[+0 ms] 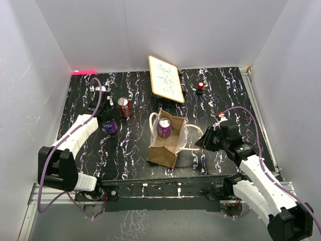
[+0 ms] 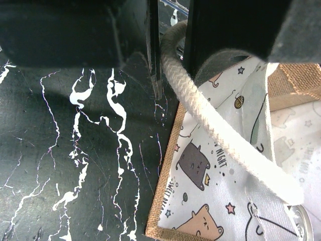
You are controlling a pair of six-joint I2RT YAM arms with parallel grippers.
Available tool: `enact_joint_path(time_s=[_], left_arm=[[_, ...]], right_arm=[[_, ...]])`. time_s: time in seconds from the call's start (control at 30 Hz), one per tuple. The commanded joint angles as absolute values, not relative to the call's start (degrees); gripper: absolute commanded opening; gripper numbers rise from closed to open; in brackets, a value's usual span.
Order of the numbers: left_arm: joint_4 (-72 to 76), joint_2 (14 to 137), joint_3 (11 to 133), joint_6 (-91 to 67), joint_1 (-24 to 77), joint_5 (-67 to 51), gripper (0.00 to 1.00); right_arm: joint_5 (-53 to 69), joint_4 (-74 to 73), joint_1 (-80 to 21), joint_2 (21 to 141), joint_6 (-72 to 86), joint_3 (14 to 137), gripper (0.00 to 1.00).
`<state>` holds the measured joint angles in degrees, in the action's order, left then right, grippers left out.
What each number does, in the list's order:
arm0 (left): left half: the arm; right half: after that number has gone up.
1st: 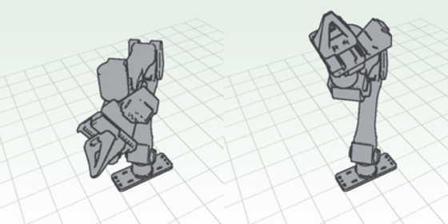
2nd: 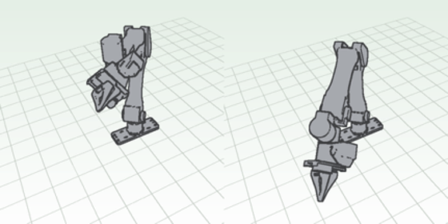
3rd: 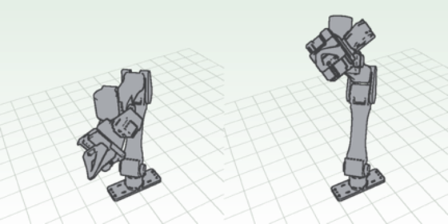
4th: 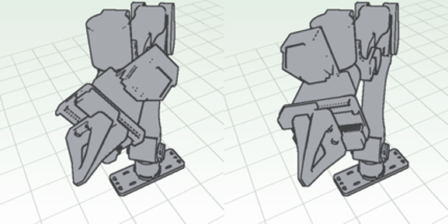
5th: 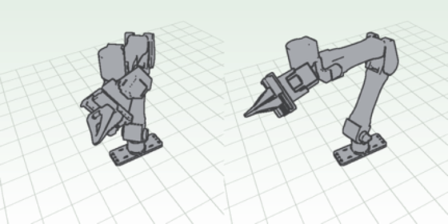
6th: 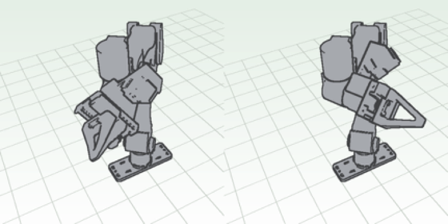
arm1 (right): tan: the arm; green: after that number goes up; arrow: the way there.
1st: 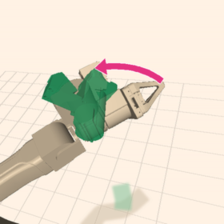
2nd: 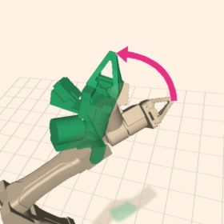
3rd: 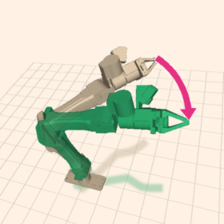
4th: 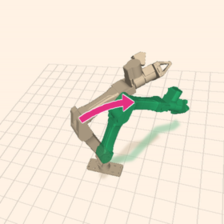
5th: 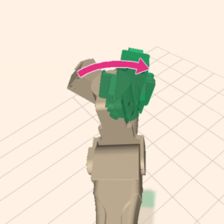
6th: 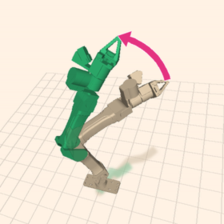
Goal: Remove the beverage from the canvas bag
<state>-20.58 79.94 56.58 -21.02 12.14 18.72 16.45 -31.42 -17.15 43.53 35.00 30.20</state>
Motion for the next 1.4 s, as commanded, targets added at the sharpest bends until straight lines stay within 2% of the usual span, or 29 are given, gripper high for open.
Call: enact_joint_path(time_s=[0.0, 0.27, 0.4, 0.6, 0.8, 1.0, 1.23, 1.37], left_arm=[[-24.6, 72.5, 60.4, -21.1, 11.9, 12.4, 0.90], [-21.9, 56.8, 54.2, -31.6, 12.6, -8.8, 0.91], [-22.4, 52.8, 51.5, -34.2, 14.4, -12.5, 0.92], [-25.4, 54.7, 59.7, -28.6, 17.3, -14.0, 0.93], [-19.6, 59.9, 66.4, -30.4, 25.1, -19.0, 0.92], [-19.0, 69.2, 74.3, -28.3, 43.0, -9.2, 0.92], [-23.1, 81.1, 78.9, -24.6, 61.1, 12.8, 0.82], [-28.3, 87.0, 79.9, -25.6, 63.3, 23.0, 0.76]], right_arm=[[16.4, -28.9, -17.3, 42.5, 34.5, 30.3, 0.24], [16.4, -28.7, -17.3, 43.4, 34.3, 30.4, 0.24], [16.7, -28.7, -17.3, 42.9, 34.4, 30.3, 0.24], [16.6, -28.7, -17.3, 43.3, 34.4, 30.3, 0.24], [16.4, -28.8, -17.3, 43.1, 34.5, 30.2, 0.24], [16.4, -28.9, -17.3, 42.9, 34.6, 30.2, 0.24], [16.3, -28.9, -17.4, 42.8, 34.6, 30.3, 0.24], [16.3, -28.9, -17.5, 42.7, 34.5, 30.3, 0.24]])
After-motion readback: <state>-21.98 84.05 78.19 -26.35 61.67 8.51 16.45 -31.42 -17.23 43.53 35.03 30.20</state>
